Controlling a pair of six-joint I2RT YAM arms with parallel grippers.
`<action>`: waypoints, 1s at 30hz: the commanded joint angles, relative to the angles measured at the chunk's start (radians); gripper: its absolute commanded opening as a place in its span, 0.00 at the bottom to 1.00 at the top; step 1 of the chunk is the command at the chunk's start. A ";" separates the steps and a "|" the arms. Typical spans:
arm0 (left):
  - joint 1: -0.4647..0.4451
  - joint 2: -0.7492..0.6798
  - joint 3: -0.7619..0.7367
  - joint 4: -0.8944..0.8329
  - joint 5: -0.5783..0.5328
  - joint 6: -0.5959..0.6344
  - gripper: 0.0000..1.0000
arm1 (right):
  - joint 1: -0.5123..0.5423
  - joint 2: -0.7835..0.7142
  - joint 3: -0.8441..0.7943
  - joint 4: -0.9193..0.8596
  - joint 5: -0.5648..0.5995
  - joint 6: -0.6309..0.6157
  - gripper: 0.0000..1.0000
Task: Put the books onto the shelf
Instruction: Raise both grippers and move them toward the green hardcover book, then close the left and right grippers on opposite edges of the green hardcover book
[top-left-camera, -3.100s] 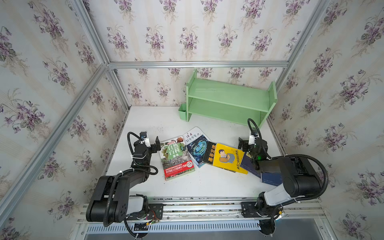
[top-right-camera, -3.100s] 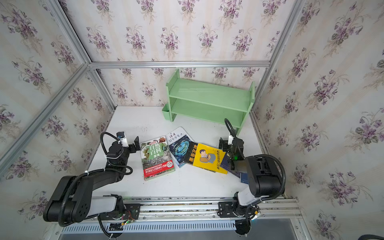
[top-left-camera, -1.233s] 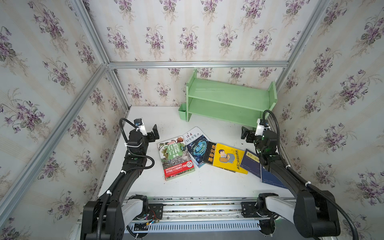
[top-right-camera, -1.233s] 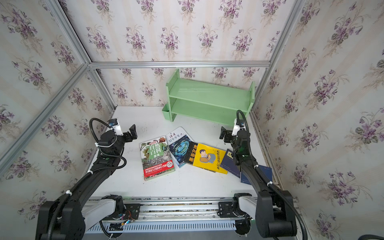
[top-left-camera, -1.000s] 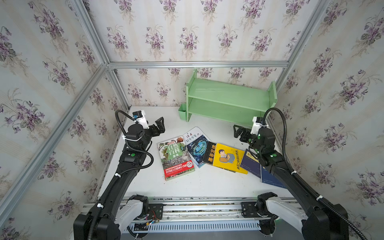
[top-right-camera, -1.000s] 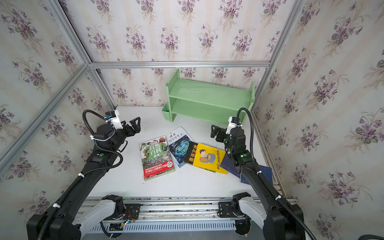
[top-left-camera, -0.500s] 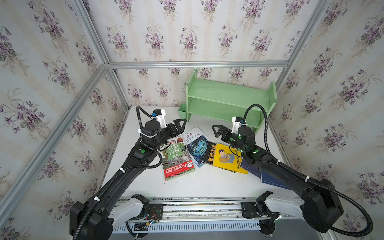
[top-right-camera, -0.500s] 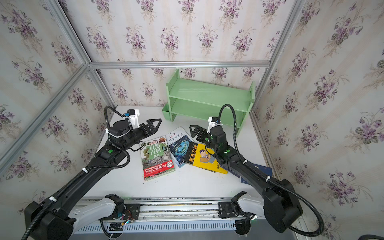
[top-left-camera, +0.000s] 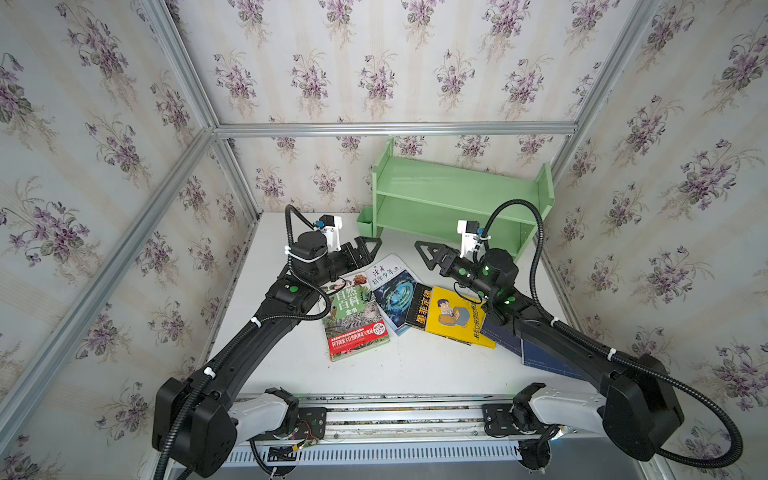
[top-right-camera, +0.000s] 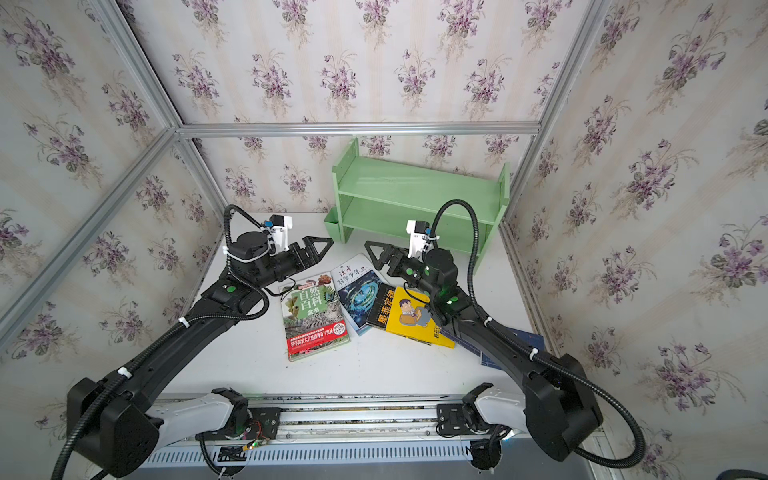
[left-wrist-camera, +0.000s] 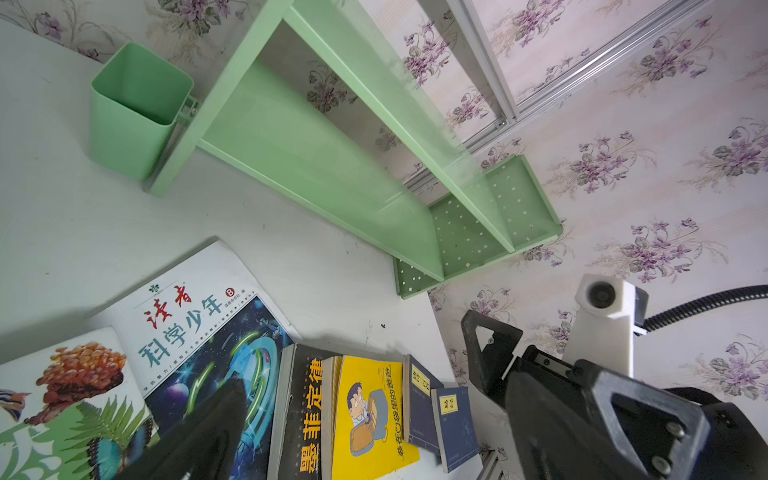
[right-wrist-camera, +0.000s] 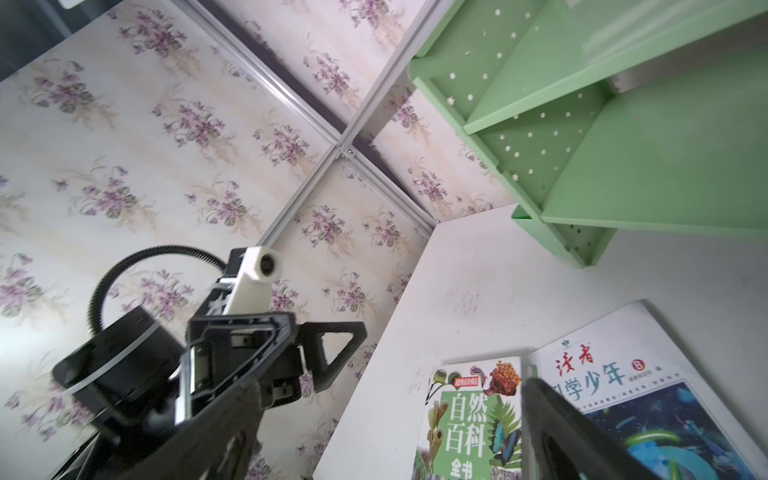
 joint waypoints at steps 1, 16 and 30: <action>-0.002 0.046 0.021 -0.034 0.028 0.036 1.00 | 0.001 -0.015 0.012 0.096 -0.055 -0.026 1.00; 0.040 0.002 -0.076 -0.349 -0.288 0.036 0.99 | -0.001 0.259 0.364 -0.763 0.146 -0.133 0.97; 0.250 -0.044 -0.325 -0.426 -0.124 0.079 1.00 | 0.116 0.614 0.469 -0.642 -0.081 -0.154 0.93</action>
